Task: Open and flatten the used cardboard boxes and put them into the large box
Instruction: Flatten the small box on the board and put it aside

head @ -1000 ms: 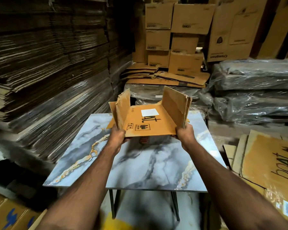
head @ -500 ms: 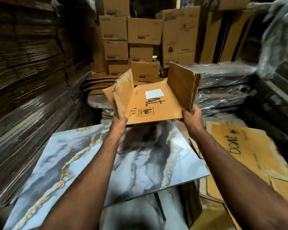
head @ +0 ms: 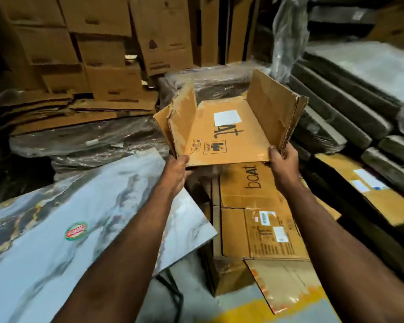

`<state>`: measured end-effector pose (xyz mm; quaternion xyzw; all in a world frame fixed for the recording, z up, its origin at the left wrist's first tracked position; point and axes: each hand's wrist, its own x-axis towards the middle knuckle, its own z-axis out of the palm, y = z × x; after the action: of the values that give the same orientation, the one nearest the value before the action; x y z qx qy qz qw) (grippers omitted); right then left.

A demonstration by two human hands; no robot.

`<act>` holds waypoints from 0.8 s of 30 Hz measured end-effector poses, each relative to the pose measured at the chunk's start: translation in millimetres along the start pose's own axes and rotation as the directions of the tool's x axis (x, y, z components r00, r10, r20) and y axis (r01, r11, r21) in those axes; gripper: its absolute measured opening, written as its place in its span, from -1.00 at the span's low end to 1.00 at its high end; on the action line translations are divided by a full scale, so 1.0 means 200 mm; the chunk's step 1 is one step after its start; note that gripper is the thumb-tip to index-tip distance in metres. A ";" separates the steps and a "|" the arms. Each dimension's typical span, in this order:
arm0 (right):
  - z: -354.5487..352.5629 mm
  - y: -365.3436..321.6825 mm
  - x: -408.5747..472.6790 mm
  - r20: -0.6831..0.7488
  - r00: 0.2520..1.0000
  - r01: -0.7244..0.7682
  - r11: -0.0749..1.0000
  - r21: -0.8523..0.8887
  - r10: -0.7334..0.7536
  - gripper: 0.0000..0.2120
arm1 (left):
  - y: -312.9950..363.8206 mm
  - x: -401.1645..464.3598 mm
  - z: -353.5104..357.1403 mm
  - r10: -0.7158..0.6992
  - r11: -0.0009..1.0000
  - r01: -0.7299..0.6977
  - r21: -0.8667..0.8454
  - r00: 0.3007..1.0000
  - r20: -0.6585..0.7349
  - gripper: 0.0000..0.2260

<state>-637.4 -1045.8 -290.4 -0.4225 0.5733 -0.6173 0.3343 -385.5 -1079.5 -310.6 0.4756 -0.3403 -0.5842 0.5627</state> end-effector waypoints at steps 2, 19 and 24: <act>-0.13 0.09 0.13 -0.023 0.998 -0.063 0.998 0.019 0.063 -0.66 | -0.12 0.11 0.15 -0.051 0.999 0.051 -0.007 0.998 0.023 -0.79; -0.61 1.23 0.43 -0.347 0.744 -0.623 0.781 -0.052 0.570 -0.61 | -1.11 0.40 0.51 -0.634 0.738 0.645 0.196 0.763 -0.126 -0.78; -0.64 1.31 0.47 -0.345 0.562 -0.701 0.654 0.283 0.752 -0.56 | -1.17 0.38 0.54 -0.650 0.732 0.663 0.160 0.749 -0.127 -0.71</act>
<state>-812.4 -1107.0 -535.8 0.0196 0.7188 -0.5331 0.4458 -559.3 -1138.2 -508.2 0.6356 -0.1884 -0.6939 0.2811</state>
